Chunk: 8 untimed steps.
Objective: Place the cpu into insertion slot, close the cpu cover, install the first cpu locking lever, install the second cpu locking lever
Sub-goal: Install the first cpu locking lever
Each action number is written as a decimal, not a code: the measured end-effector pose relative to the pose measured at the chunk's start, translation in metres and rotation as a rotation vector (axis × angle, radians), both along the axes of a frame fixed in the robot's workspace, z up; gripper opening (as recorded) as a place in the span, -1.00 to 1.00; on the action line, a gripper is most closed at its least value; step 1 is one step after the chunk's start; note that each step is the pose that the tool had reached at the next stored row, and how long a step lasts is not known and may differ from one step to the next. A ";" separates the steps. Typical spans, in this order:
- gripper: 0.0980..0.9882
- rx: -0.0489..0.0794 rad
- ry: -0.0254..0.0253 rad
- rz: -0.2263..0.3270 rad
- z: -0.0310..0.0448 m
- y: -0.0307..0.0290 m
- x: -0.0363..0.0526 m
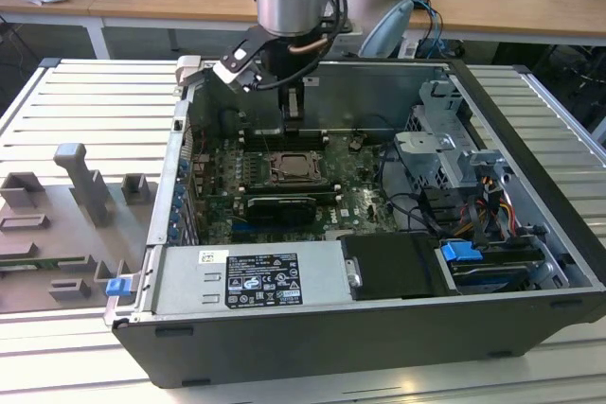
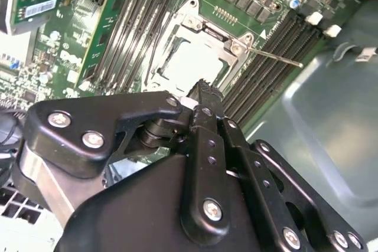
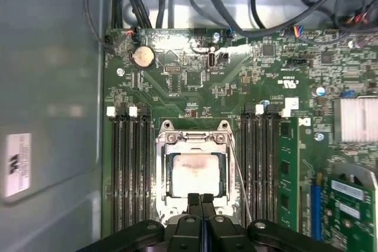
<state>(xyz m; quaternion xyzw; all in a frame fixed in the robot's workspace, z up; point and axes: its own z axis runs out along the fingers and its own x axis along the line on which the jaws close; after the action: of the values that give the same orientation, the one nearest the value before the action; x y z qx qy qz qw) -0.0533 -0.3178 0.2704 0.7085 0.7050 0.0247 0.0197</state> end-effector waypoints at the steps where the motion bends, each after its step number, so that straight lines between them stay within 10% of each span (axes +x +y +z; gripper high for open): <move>1: -0.98 0.000 0.0001 0.004 0.0022 0.0000 0.0000; 8: -0.98 0.000 0.0000 0.072 0.0020 0.0000 0.0000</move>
<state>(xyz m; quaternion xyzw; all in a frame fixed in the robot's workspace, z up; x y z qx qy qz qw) -0.0533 -0.3178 0.2724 0.6828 0.7299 0.0254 0.0188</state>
